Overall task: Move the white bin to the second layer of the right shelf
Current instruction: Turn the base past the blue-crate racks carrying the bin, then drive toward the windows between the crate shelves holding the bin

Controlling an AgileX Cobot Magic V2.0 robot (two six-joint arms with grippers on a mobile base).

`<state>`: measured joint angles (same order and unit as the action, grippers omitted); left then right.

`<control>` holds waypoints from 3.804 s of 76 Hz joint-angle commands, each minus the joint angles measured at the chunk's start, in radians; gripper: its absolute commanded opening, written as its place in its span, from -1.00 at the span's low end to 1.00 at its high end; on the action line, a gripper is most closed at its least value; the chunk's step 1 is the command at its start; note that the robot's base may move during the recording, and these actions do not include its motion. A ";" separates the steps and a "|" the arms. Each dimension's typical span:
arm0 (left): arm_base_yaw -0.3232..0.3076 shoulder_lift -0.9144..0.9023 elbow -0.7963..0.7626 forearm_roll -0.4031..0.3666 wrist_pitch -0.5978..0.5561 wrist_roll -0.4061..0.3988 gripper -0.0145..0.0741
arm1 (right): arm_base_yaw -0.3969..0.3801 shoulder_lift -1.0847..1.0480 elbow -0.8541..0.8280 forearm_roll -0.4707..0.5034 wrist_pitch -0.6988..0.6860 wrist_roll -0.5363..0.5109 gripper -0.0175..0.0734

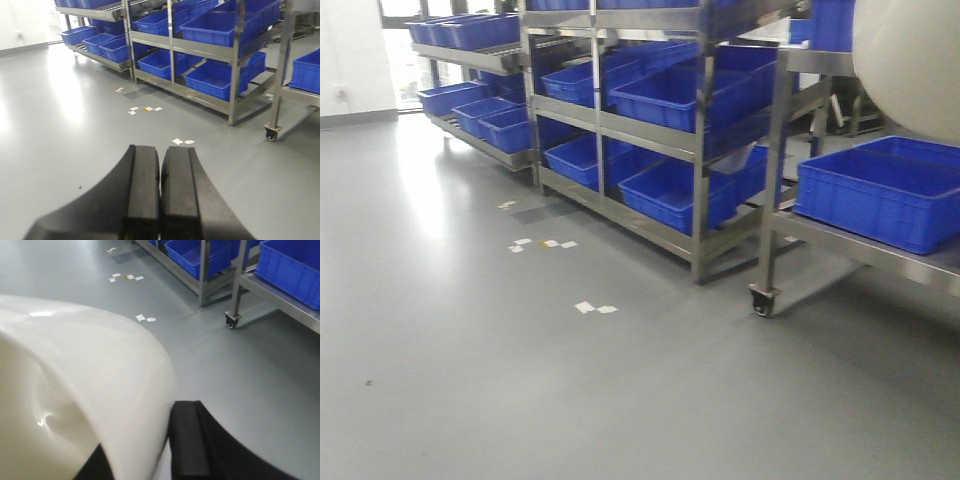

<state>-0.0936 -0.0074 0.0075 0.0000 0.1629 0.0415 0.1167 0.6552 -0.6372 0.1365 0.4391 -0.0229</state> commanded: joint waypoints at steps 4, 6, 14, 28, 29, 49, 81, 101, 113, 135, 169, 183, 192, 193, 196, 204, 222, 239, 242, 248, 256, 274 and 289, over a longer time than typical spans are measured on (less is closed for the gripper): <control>-0.005 -0.014 0.037 0.000 -0.085 -0.003 -0.48 | -0.004 -0.003 -0.033 0.009 -0.097 0.001 -0.51; -0.005 -0.014 0.037 0.000 -0.085 -0.003 -0.48 | -0.004 -0.003 -0.033 0.009 -0.097 0.001 -0.51; -0.005 -0.014 0.037 0.000 -0.085 -0.003 -0.48 | -0.004 -0.003 -0.033 0.009 -0.097 0.001 -0.51; -0.005 -0.014 0.037 0.000 -0.085 -0.003 -0.48 | -0.004 -0.003 -0.033 0.009 -0.097 0.001 -0.51; -0.005 -0.014 0.037 0.000 -0.085 -0.003 -0.48 | -0.004 -0.003 -0.033 0.009 -0.097 0.001 -0.51; -0.005 -0.014 0.037 0.000 -0.085 -0.003 -0.48 | -0.004 -0.003 -0.033 0.009 -0.097 0.001 -0.51; -0.005 -0.014 0.037 0.000 -0.085 -0.003 -0.48 | -0.004 -0.003 -0.033 0.009 -0.097 0.001 -0.51; -0.005 -0.014 0.037 0.000 -0.085 -0.003 -0.48 | -0.004 -0.003 -0.033 0.009 -0.097 0.001 -0.51; -0.005 -0.014 0.037 0.000 -0.085 -0.003 -0.48 | -0.004 -0.003 -0.033 0.009 -0.097 0.001 -0.51; -0.005 -0.014 0.037 0.000 -0.085 -0.003 -0.48 | -0.004 -0.003 -0.033 0.009 -0.097 0.001 -0.51; -0.005 -0.014 0.037 0.000 -0.085 -0.003 -0.48 | -0.004 -0.003 -0.033 0.009 -0.097 0.001 -0.51; -0.005 -0.014 0.037 0.000 -0.085 -0.003 -0.48 | -0.004 -0.003 -0.033 0.009 -0.097 0.001 -0.51; -0.005 -0.014 0.037 0.000 -0.085 -0.003 -0.48 | -0.004 -0.003 -0.033 0.009 -0.097 0.001 -0.51; -0.005 -0.014 0.037 0.000 -0.085 -0.003 -0.48 | -0.004 -0.003 -0.033 0.009 -0.097 0.001 -0.51; -0.005 -0.014 0.037 0.000 -0.085 -0.003 -0.48 | -0.004 -0.003 -0.033 0.009 -0.097 0.001 -0.51; -0.005 -0.014 0.037 0.000 -0.085 -0.003 -0.48 | -0.004 -0.003 -0.033 0.009 -0.097 0.001 -0.51; -0.005 -0.014 0.037 0.000 -0.085 -0.003 -0.48 | -0.004 -0.003 -0.033 0.009 -0.097 0.001 -0.51; -0.005 -0.014 0.037 0.000 -0.085 -0.003 -0.48 | -0.004 -0.003 -0.033 0.009 -0.097 0.001 -0.51; -0.005 -0.014 0.037 0.000 -0.085 -0.003 -0.48 | -0.004 -0.003 -0.033 0.009 -0.097 0.001 -0.51; -0.005 -0.014 0.037 0.000 -0.085 -0.003 -0.48 | -0.004 -0.003 -0.033 0.009 -0.097 0.001 -0.51; -0.005 -0.014 0.037 0.000 -0.085 -0.003 -0.48 | -0.004 -0.003 -0.033 0.009 -0.097 0.001 -0.51; -0.005 -0.014 0.037 0.000 -0.085 -0.003 -0.48 | -0.004 -0.003 -0.033 0.009 -0.097 0.001 -0.51; -0.005 -0.014 0.037 0.000 -0.085 -0.003 -0.48 | -0.004 -0.003 -0.033 0.009 -0.097 0.001 -0.51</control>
<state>-0.0936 -0.0074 0.0075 0.0000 0.1629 0.0415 0.1167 0.6552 -0.6372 0.1365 0.4391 -0.0229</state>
